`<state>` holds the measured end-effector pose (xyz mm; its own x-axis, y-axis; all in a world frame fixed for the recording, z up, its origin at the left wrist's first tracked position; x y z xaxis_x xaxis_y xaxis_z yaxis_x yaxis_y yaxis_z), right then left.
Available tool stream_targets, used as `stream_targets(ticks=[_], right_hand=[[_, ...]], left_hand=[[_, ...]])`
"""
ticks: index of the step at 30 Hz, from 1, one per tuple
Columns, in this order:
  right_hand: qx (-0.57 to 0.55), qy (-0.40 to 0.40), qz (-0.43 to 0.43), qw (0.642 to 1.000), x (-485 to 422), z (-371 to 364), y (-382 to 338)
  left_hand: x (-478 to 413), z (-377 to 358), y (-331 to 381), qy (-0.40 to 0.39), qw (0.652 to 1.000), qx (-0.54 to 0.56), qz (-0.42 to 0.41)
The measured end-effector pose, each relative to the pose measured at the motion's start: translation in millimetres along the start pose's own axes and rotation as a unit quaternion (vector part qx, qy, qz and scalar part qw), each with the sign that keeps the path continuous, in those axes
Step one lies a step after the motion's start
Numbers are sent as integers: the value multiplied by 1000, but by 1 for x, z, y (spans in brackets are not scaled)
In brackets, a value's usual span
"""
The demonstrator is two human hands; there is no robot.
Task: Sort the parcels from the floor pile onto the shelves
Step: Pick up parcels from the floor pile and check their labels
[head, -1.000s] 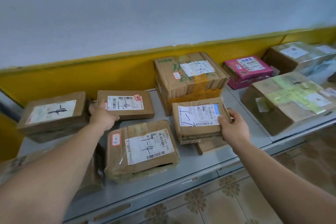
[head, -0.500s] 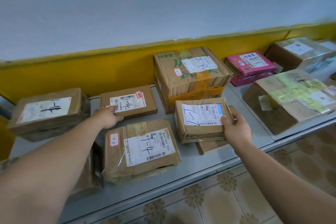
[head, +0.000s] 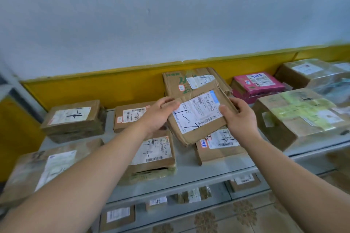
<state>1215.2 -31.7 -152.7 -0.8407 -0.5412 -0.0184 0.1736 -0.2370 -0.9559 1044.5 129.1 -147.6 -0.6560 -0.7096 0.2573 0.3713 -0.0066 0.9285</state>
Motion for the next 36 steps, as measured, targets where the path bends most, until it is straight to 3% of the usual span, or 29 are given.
stream_targets(ticks=[5, 8, 12, 17, 22, 27, 36], right_hand=[[-60, 22, 36, 997, 16, 20, -13], [-121, 53, -18, 991, 37, 19, -9], [-275, 4, -127, 953, 71, 20, 5], [-301, 45, -187, 934, 105, 68, 32], [-231, 136, -173, 948, 143, 137, 61], [-144, 180, -163, 959, 161, 238, 95], [-58, 178, -175, 967, 181, 429, 176]], left_hand=[[32, -17, -3, 31, 990, 139, 16], [54, -37, -1, 45, 979, 198, -1], [81, -72, -7, -13, 983, 181, -17], [107, -114, -33, -100, 989, 108, 4], [139, -178, -32, -182, 983, 32, 2], [143, -254, -12, -213, 974, -65, -37], [185, -482, 6, -274, 958, -81, -28]])
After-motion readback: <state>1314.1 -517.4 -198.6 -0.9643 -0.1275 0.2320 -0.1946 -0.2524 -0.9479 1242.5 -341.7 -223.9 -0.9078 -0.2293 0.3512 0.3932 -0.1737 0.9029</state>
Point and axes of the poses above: each hand's wrist, its own x-axis away from the middle knuckle, its own z-axis out of the back of the hand, y = z × x, the point moved 2 cm from there along -x, towards the middle knuckle, and after that the axes turned 5 degrees about -x, right-handed, at the moved point
